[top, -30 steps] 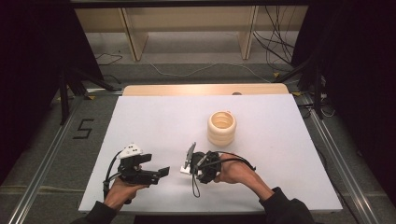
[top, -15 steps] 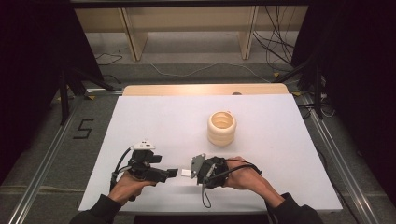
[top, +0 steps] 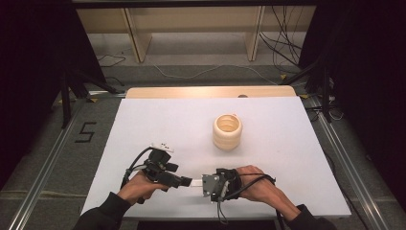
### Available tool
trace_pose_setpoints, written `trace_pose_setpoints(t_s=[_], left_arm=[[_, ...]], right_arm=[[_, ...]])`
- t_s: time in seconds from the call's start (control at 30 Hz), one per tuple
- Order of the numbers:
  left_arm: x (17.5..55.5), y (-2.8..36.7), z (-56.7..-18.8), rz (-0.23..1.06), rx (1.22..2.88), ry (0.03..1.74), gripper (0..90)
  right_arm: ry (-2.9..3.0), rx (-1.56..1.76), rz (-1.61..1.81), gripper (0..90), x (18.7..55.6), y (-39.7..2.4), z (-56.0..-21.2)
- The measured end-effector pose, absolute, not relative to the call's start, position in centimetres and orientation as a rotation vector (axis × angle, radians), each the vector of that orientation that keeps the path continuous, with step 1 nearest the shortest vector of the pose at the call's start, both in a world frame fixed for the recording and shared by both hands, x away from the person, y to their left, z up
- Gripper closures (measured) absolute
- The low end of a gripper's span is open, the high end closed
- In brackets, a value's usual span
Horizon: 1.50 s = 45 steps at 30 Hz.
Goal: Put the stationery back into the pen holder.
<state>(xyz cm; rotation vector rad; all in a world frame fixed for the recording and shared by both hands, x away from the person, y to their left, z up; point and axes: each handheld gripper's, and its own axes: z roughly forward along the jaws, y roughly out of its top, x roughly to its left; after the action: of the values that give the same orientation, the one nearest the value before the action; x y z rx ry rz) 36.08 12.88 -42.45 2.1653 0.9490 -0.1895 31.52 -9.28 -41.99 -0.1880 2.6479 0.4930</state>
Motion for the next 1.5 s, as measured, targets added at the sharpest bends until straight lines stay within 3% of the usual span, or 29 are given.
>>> trace_pose_setpoints(t_s=[0.2,0.67,1.5], left_arm=[[36.6,11.4,-42.7,-0.301,2.272,0.885,16.0],[37.7,9.7,-42.7,-0.476,2.327,0.796,28.0],[38.2,7.7,-43.2,-0.636,2.41,0.676,59.8]], right_arm=[[2.604,-0.259,0.488,67.4,30.7,-9.5,-42.1],[2.532,-0.361,0.474,67.4,30.2,-9.2,-42.5],[2.461,-0.484,0.471,67.3,29.6,-8.9,-42.8]])
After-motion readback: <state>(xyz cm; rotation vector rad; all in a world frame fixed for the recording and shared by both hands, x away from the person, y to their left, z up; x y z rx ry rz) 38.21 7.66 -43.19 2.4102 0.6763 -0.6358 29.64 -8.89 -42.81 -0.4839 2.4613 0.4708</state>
